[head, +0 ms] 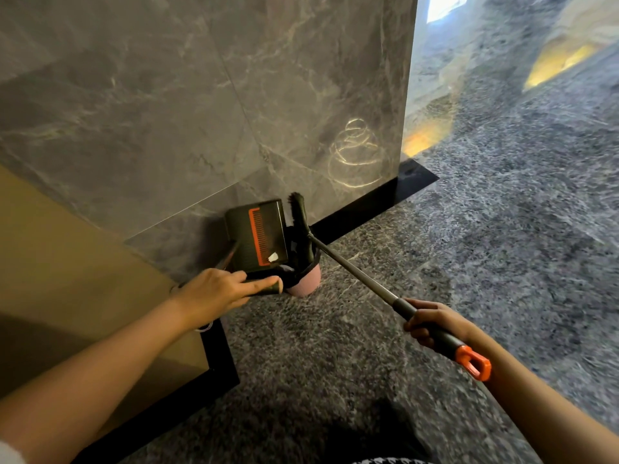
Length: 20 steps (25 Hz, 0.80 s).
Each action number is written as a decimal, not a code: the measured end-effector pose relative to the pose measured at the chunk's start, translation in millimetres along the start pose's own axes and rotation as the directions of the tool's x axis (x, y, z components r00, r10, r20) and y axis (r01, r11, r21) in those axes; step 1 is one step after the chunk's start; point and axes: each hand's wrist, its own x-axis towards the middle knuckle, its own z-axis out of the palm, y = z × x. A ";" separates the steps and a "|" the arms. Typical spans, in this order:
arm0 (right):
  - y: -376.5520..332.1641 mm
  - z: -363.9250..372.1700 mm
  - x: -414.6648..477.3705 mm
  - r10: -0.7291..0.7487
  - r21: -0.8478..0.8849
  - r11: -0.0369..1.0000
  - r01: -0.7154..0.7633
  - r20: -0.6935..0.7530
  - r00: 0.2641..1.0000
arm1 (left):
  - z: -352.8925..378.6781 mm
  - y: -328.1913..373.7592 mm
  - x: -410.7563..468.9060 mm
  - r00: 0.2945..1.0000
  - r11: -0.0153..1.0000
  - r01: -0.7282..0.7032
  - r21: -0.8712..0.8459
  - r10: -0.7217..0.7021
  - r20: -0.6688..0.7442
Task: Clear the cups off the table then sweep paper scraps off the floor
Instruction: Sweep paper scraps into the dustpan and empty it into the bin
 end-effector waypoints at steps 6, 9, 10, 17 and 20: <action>3.0 0.9 -2.0 0.009 -0.039 0.999 -0.009 0.015 1.000 | -4.2 -3.5 -13.0 0.995 0.994 0.096 -0.057 -0.096 -0.003; 0.7 4.5 -4.4 0.012 -0.082 0.997 -0.011 0.011 1.000 | -3.7 0.1 -16.3 0.998 0.999 0.005 0.042 -0.008 0.056; 0.1 4.6 -5.9 0.011 -0.089 0.996 -0.009 0.013 1.000 | -4.7 0.1 -17.5 0.997 0.998 -0.013 0.061 0.008 0.076; 3.0 4.1 -6.2 0.026 -0.125 0.992 -0.024 0.016 1.000 | -7.9 -3.2 -23.8 0.997 0.996 0.079 -0.034 -0.079 0.013; 8.2 2.7 -3.5 0.102 -0.226 0.969 -0.096 0.016 0.995 | -4.5 -5.3 -22.7 0.957 0.952 0.277 -0.132 -0.286 -0.055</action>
